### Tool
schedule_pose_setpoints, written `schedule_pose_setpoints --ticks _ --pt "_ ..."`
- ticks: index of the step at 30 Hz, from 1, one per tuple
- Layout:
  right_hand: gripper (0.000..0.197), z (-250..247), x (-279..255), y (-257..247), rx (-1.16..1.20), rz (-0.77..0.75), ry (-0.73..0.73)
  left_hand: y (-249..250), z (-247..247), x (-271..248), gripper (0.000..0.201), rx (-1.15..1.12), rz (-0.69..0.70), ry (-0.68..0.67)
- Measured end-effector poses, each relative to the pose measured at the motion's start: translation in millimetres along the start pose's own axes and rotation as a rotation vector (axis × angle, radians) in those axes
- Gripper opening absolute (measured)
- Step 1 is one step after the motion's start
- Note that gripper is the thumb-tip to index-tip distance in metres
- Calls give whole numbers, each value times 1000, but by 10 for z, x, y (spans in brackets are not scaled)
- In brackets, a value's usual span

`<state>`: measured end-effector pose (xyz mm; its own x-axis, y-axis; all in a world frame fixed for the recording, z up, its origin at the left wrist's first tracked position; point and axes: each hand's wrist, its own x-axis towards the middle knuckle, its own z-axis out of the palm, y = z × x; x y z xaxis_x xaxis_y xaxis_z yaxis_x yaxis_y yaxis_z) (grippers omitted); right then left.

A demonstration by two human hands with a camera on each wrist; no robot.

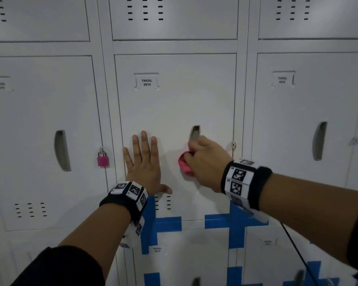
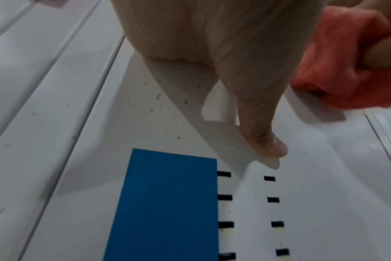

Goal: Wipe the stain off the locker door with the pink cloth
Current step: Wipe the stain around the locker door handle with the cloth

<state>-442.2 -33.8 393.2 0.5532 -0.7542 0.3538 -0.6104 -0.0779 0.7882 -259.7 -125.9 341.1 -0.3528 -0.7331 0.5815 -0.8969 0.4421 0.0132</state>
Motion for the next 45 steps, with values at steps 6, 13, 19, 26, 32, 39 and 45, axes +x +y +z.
schedule_pose_setpoints --ticks 6,13,19,26,32,39,45 --pt "11 -12 179 200 36 249 83 -3 -20 -1 167 4 -9 -6" --pt "35 26 103 200 86 233 108 -6 -15 -3 167 -1 -9 -8" --pt "34 302 -93 -144 335 219 147 5 -41 -13 164 -1 -5 -25" --pt "29 390 -107 -164 434 194 270 13 -55 -17 166 -4 5 -25" --pt "26 674 -358 -215 591 196 365 1 -54 -21 165 4 7 -40" --pt "29 629 -406 29 580 446 585 1 -63 -16 162 12 0 -42" --pt "32 345 201 317 823 648 628 4 -58 -20 164 7 -8 -37"
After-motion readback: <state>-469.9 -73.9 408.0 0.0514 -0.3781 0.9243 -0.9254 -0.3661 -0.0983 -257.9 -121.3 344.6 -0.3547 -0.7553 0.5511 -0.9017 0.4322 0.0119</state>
